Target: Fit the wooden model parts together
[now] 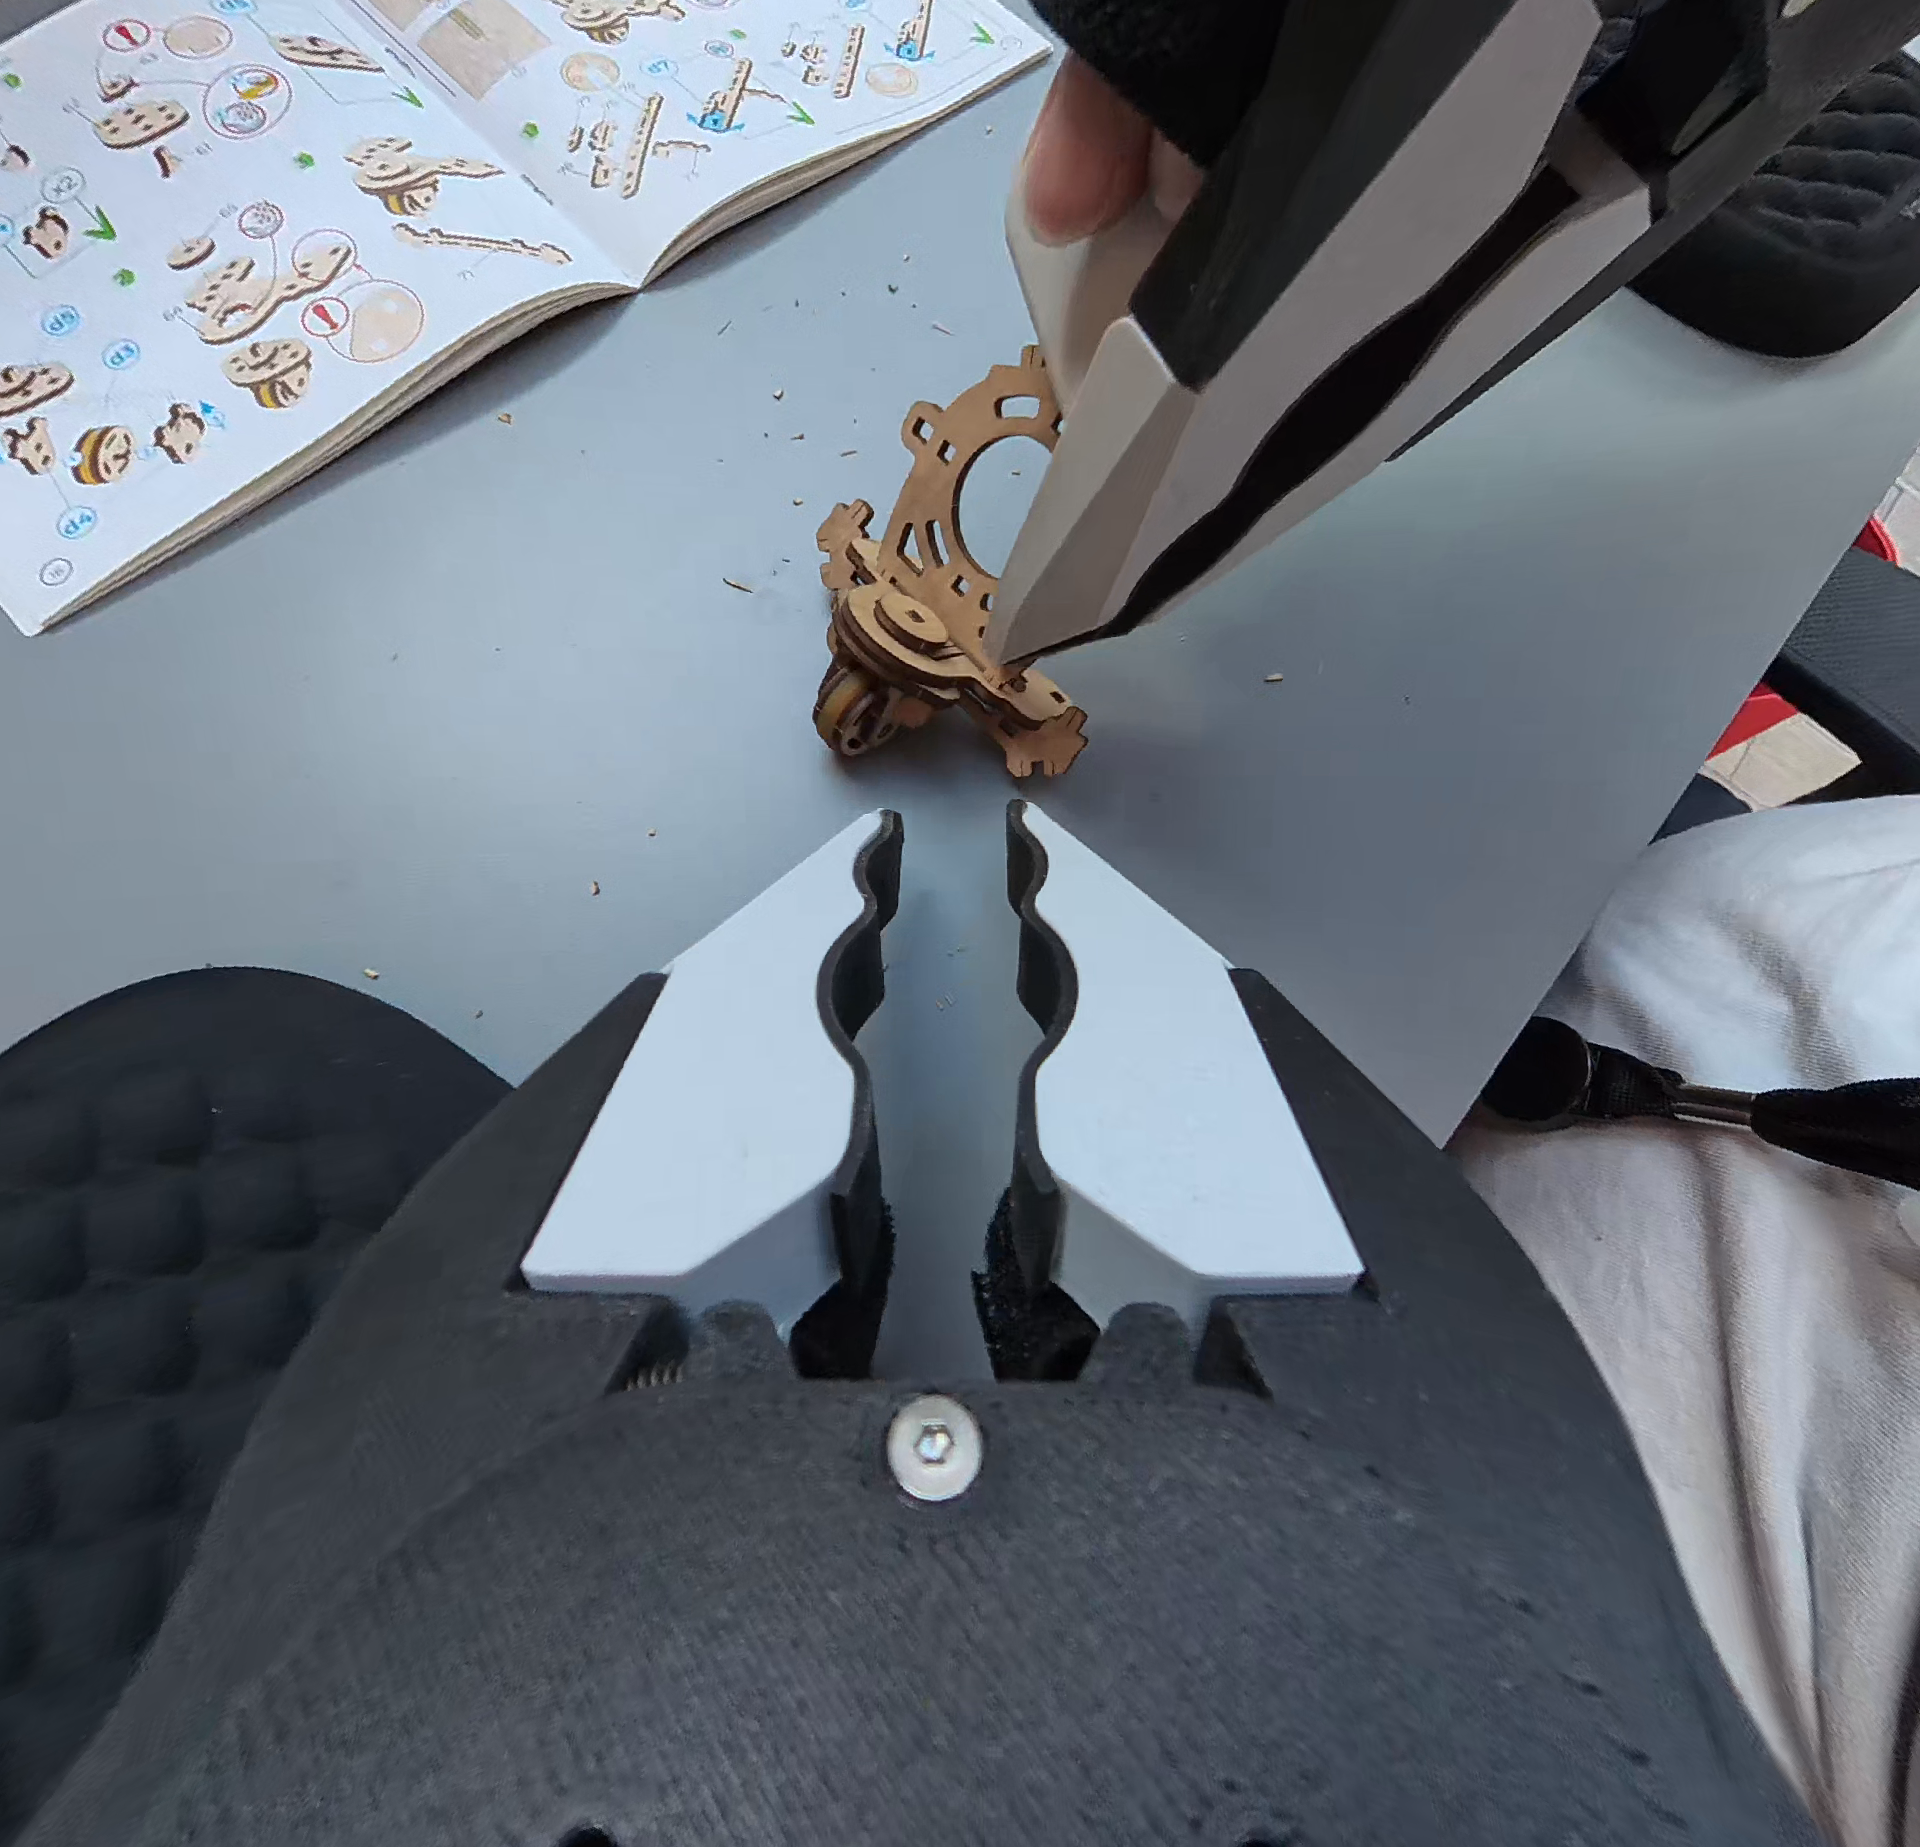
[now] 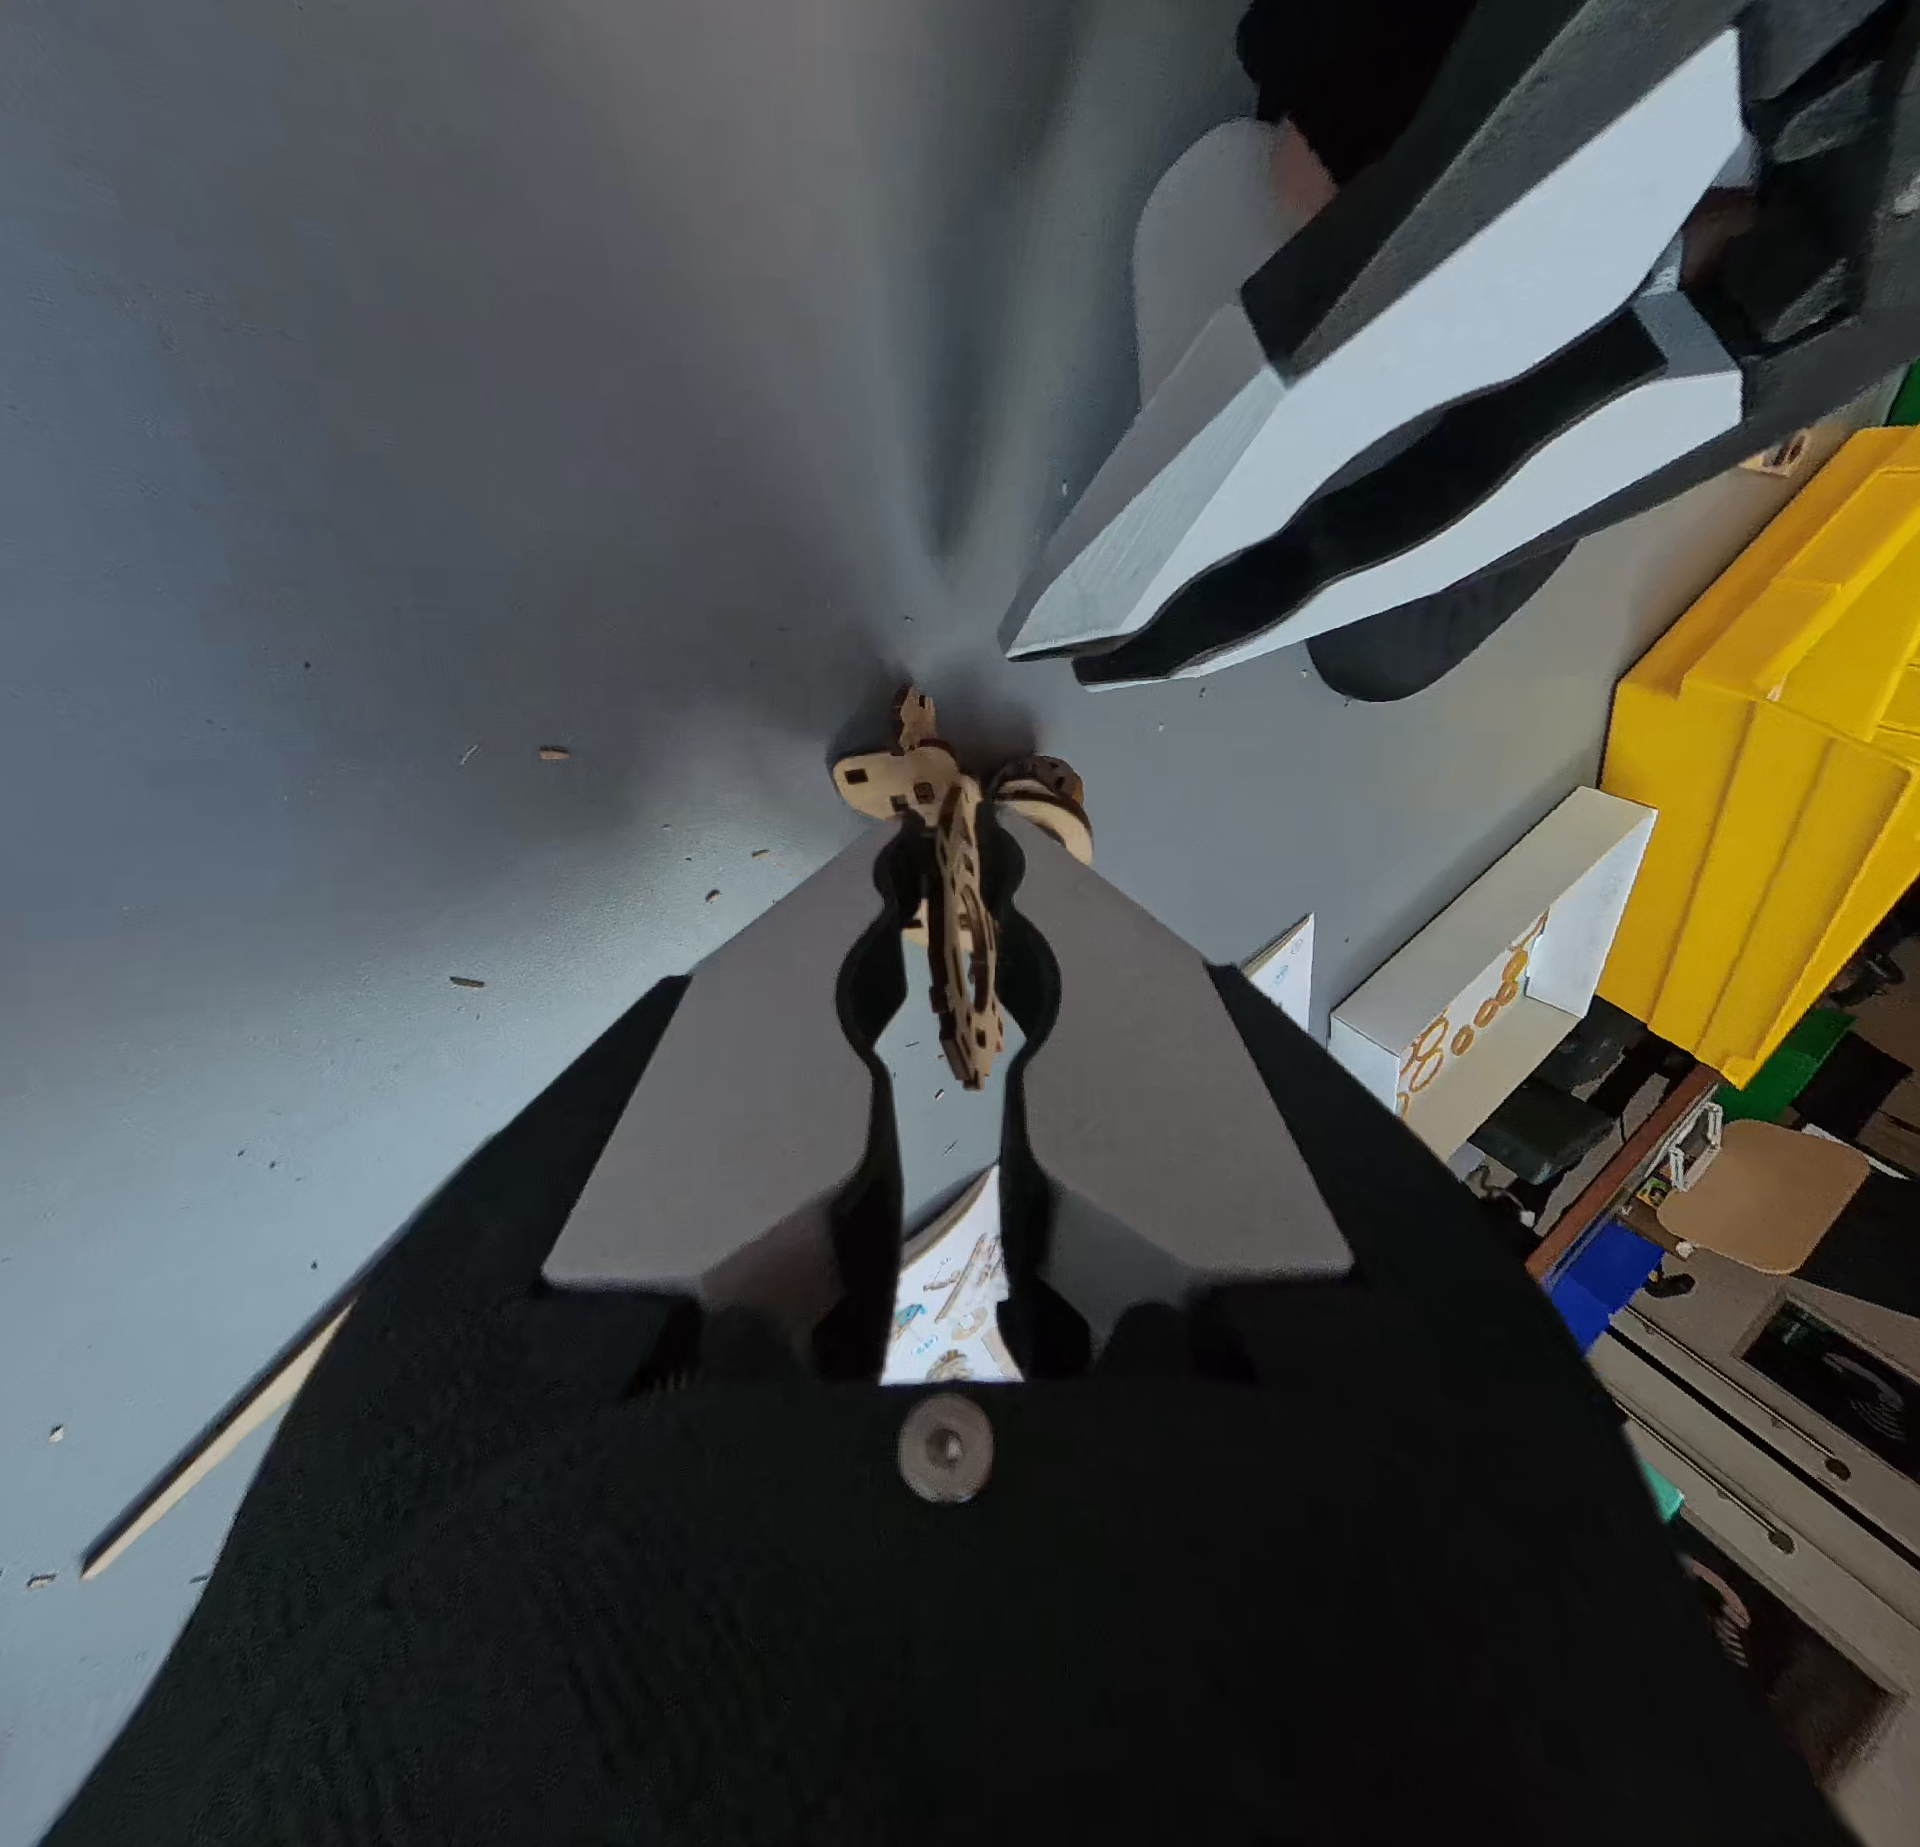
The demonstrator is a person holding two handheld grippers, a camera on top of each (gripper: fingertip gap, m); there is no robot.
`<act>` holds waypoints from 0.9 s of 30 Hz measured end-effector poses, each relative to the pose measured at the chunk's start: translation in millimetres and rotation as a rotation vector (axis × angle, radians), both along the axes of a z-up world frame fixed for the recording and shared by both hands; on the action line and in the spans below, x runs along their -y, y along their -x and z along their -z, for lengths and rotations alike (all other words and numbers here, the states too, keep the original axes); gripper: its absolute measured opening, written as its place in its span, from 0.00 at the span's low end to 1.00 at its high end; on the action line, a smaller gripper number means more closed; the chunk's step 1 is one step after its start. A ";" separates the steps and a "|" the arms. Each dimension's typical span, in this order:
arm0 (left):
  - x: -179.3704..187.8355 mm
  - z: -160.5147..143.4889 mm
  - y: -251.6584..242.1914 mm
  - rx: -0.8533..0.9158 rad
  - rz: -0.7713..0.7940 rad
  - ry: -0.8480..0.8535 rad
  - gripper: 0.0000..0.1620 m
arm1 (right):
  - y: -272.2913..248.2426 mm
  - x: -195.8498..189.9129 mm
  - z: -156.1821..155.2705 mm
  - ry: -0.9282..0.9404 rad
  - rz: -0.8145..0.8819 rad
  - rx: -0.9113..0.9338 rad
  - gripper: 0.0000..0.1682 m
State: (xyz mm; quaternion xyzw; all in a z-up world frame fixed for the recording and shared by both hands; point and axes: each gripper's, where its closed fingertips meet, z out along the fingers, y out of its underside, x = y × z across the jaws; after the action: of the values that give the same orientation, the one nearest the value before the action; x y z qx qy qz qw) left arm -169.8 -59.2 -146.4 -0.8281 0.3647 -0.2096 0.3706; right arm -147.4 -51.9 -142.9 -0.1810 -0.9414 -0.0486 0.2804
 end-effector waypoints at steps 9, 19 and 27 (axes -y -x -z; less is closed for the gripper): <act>-10.7 -6.7 -7.6 0.304 -0.114 0.268 0.06 | 0.8 -2.2 0.3 -0.033 -0.004 -0.037 0.03; -21.7 -6.9 -11.7 0.404 -0.158 0.411 0.06 | 4.0 -1.8 -0.6 -0.030 0.003 -0.076 0.01; -13.5 -5.8 -13.3 0.438 -0.161 0.453 0.02 | 4.6 -1.4 -0.8 -0.001 0.031 -0.074 0.01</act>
State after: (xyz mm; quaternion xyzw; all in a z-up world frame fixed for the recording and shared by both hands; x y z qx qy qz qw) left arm -156.5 -45.7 -140.6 -0.8511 0.1536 -0.4284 0.2618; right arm -152.0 -50.5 -142.1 -0.1971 -0.9275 -0.0469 0.3142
